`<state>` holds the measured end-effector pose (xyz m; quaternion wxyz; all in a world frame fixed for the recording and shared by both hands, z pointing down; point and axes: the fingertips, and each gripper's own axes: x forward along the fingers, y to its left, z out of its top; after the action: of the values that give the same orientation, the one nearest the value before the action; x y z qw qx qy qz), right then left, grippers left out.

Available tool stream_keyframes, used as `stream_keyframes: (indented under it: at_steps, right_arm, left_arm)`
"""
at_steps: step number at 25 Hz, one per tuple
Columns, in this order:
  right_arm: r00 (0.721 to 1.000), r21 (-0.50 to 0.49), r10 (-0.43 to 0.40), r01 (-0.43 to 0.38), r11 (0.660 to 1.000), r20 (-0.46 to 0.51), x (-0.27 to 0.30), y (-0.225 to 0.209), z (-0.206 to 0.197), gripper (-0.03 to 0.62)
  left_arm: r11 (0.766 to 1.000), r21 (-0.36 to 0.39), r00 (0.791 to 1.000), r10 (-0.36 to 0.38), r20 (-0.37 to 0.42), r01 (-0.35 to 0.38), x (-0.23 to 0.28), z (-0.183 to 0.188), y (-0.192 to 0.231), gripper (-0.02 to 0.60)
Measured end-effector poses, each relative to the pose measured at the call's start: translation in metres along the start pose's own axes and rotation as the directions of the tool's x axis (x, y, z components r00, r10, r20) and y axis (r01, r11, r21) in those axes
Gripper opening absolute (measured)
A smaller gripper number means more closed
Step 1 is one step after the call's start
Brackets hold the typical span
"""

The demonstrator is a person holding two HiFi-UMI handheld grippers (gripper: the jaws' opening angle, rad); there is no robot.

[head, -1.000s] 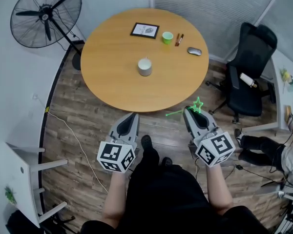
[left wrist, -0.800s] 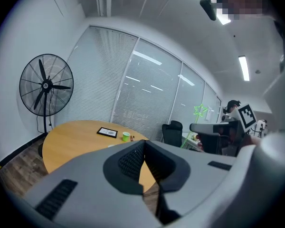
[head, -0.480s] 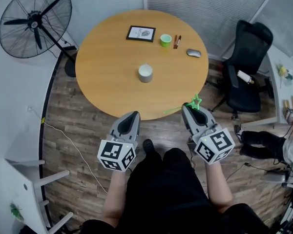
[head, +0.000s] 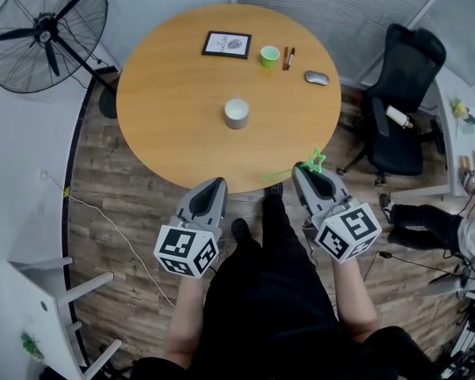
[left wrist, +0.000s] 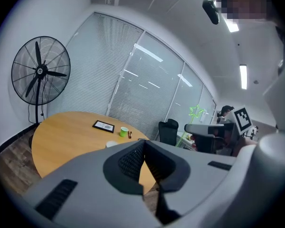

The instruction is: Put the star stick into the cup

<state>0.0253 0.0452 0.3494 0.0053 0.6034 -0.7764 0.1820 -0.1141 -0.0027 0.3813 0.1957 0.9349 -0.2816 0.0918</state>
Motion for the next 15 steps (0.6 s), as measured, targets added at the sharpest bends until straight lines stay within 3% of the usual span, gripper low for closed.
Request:
stream_keyframes:
  at_steps: [7, 15]
  right_arm:
    - [0.997, 0.003, 0.078, -0.078, 0.997, -0.014, 0.043, -0.011, 0.014, 0.025]
    - [0.981, 0.018, 0.185, -0.185, 0.983, -0.052, 0.104, -0.040, 0.033, 0.025]
  left_arm:
    - [0.999, -0.020, 1.000, 0.029, 0.001, -0.029, 0.020, 0.012, 0.016, -0.002]
    - [0.991, -0.034, 0.992, 0.128, -0.001, -0.128, 0.055, 0.032, 0.047, -0.002]
